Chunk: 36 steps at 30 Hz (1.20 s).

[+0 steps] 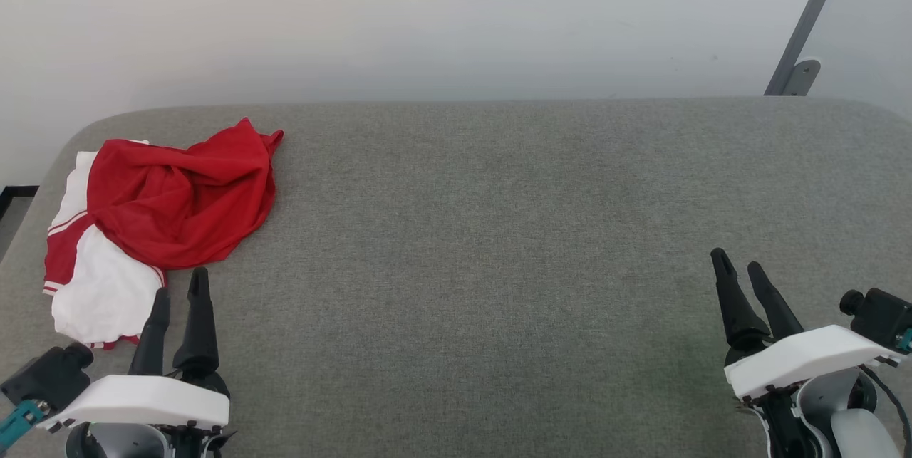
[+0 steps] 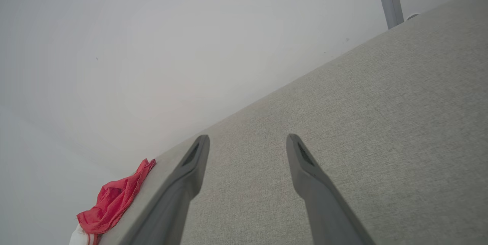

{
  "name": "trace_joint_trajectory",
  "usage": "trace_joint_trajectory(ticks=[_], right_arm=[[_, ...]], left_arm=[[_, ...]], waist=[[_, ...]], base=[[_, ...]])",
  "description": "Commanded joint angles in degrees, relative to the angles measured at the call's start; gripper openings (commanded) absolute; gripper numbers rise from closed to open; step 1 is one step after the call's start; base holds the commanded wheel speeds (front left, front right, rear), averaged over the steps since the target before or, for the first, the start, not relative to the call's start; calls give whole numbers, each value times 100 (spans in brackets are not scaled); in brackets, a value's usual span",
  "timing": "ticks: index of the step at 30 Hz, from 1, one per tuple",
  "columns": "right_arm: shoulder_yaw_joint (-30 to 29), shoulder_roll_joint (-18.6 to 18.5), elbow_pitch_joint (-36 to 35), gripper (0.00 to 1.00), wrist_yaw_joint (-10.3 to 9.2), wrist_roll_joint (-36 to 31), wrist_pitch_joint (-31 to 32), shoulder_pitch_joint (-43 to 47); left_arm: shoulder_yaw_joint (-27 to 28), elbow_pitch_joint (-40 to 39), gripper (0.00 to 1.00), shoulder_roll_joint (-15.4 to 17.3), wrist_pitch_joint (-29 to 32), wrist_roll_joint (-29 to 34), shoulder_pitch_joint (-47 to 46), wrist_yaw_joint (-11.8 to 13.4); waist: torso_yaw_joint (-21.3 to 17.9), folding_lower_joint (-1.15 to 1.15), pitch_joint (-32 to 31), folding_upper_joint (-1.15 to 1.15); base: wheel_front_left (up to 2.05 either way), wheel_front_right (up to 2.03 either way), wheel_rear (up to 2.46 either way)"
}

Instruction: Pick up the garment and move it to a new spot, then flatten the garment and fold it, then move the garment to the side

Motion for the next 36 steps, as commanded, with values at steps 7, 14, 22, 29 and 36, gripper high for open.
trace_joint_trajectory(ticks=[7, 14, 22, 29, 36], right_arm=[[4, -51, -128, 100, 1, -419, -116, -125], [-17, -66, -178, 100, 1, -712, -175, -84], [-27, -81, -258, 100, 2, -1068, -230, -46], [-12, -107, -291, 100, 2, -1313, -266, -39], [62, -164, -329, 100, 2, -1676, -332, -42]], left_arm=[[82, -58, 100, 16, -158, 479, 41, -158], [127, -75, 100, 15, -259, 835, 67, -248], [137, -99, 100, 44, -367, 1221, 92, -319], [97, -108, 100, 104, -443, 1466, 108, -366], [35, -136, 100, 182, -542, 1772, 140, -402]], waist=[[4, 0, -13, 0], [17, 0, -30, 0], [33, 0, -25, 0], [40, 0, -25, 0], [45, 0, -25, 0]], base=[[0, 0, 0], [0, 0, 0], [0, 0, 0], [0, 0, 0], [0, 0, 0]])
